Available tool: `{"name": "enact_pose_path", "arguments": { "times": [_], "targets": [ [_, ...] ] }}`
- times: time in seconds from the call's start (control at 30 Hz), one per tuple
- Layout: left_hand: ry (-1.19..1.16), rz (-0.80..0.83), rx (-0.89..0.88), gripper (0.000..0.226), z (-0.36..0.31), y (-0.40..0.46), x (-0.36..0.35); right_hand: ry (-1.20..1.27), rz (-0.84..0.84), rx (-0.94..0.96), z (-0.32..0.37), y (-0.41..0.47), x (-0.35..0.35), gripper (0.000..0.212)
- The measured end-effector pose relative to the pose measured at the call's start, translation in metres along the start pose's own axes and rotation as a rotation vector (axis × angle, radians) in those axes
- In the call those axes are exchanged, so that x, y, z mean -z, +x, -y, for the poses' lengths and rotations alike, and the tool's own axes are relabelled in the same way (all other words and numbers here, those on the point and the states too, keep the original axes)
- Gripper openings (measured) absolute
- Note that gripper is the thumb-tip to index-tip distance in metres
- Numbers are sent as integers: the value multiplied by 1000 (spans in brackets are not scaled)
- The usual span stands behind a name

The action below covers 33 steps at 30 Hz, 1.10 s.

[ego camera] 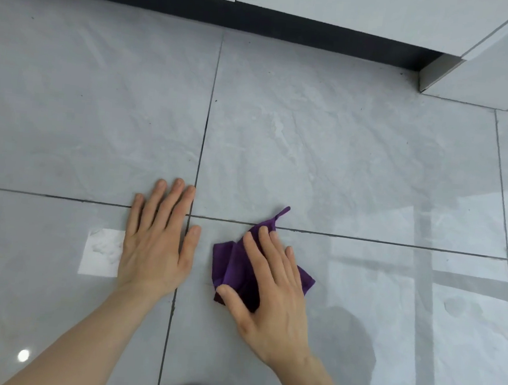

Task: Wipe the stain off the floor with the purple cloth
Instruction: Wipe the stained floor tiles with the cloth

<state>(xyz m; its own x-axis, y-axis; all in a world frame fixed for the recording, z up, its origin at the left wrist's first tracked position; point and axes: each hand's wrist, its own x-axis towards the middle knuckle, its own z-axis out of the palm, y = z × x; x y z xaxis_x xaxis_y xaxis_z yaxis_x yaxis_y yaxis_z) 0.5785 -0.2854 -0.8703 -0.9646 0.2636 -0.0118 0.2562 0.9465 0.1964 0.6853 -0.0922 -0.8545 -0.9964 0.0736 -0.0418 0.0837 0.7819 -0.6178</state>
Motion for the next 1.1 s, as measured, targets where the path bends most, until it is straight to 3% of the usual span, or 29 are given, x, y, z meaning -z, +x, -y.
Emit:
{"name": "enact_pose_path", "arguments": {
  "times": [0.1, 0.2, 0.33, 0.57, 0.67, 0.83, 0.97, 1.1],
  "targets": [
    [-108, 7, 11, 60, 2, 6, -4, -102, 86, 31, -5, 3, 3, 82],
    [-220, -4, 32, 58, 4, 7, -5, -195, 168, 81, -2, 2, -7, 75],
    [-225, 2, 49, 59, 1, 3, -5, -217, 241, 161, 6, 15, -18, 67],
    [-205, 54, 22, 57, 10, -18, 9, -234, 375, 360, 15, 4, -25, 73],
    [-197, 65, -95, 55, 6, -26, 17, -266, 280, 271, 0, -4, -10, 80],
    [-213, 194, -258, 63, -22, -38, 19, -375, 82, -48, -25, -6, 21, 91],
    [-189, 286, -417, 76, -54, -38, 19, -336, 157, -50, -35, -4, 38, 106],
    [-147, 384, -527, 87, -76, -32, 15, -339, 364, -7, -54, -3, 66, 120]
  ]
}}
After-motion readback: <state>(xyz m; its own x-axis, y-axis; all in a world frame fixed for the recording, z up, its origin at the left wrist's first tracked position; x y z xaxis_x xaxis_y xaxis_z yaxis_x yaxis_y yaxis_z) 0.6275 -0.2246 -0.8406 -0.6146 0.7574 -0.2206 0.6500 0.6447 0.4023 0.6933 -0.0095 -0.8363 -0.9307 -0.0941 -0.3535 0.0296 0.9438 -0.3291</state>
